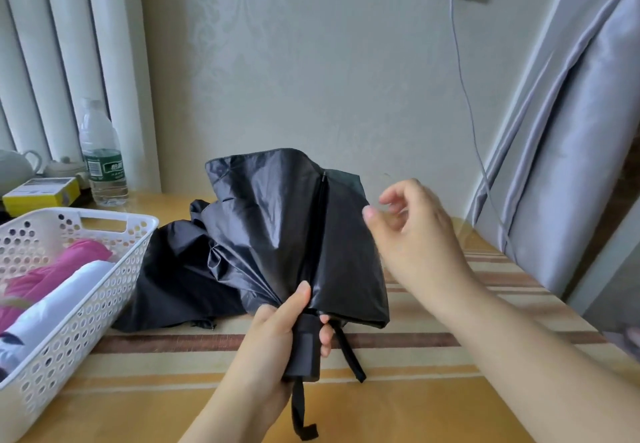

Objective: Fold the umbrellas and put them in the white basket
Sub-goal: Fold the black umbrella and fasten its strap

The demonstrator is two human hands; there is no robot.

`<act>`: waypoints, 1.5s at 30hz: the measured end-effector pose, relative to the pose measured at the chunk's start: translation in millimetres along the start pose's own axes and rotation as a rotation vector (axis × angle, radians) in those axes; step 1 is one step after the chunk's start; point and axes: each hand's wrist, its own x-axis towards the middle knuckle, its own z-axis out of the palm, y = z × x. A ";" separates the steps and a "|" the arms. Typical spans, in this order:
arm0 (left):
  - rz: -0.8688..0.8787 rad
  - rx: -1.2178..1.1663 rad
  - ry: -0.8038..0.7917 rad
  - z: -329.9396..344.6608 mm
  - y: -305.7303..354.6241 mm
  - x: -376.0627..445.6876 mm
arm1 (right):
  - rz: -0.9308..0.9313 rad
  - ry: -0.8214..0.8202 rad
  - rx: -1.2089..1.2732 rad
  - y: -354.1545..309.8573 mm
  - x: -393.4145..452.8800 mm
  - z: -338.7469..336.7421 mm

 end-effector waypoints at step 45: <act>0.066 0.042 0.090 -5.1 -2.5 -0.1 | 0.640 -0.079 1.002 44.9 -36.4 32.0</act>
